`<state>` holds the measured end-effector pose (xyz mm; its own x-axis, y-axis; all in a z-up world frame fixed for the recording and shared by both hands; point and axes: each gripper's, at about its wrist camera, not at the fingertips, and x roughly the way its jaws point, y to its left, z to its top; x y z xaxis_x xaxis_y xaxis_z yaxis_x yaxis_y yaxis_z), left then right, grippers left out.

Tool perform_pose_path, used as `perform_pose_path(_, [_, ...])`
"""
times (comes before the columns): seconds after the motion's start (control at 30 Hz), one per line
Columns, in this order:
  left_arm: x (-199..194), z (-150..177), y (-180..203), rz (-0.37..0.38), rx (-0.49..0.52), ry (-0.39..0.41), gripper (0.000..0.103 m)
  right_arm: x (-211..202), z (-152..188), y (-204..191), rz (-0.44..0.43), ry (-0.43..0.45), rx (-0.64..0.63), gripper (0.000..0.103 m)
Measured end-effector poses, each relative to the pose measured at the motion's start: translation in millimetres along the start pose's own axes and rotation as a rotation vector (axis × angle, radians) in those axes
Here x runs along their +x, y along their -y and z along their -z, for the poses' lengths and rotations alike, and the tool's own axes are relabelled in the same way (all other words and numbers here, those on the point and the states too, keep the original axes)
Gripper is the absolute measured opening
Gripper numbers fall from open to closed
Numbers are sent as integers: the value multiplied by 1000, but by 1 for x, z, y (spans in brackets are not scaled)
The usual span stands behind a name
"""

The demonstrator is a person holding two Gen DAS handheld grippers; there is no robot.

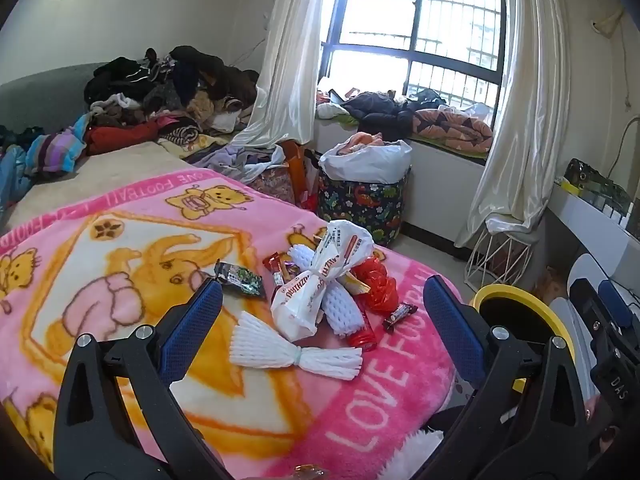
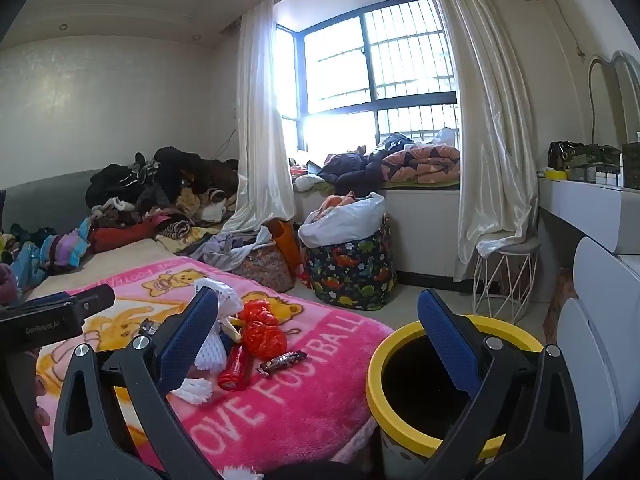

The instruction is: Collect trash

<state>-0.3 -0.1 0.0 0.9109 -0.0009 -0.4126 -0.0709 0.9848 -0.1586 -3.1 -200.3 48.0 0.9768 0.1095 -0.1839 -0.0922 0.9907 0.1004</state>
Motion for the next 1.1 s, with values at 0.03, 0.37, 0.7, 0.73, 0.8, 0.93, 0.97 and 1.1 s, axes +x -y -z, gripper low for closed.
perform_pose_path(0.03, [0,0,0,2,-1,0,92,1,0,-1,-4,-11,-9,97])
perform_pose_path(0.37, [-1,-3,1,13,5,10,92,4,-1,2,5,-11,-3,97])
perform_pose_path(0.7, [-1,-7,8,19,11,12,92,-2,-4,6,10,-11,6,97])
perform_pose_path(0.73, [-1,-8,8,21,9,10,92,-2,-4,7,11,-11,7,97])
perform_pose_path(0.8, [-7,-4,12,27,20,17,92,-5,-5,8,11,-10,9,97])
perform_pose_path(0.93, [-7,-3,13,27,19,18,92,-5,-5,9,11,-10,10,97])
perform_pose_path(0.97, [-7,-4,13,29,20,19,92,-3,-5,8,13,-10,9,97])
perform_pose_path(1.1, [-8,-4,15,31,20,17,92,-4,-5,9,12,-9,9,97])
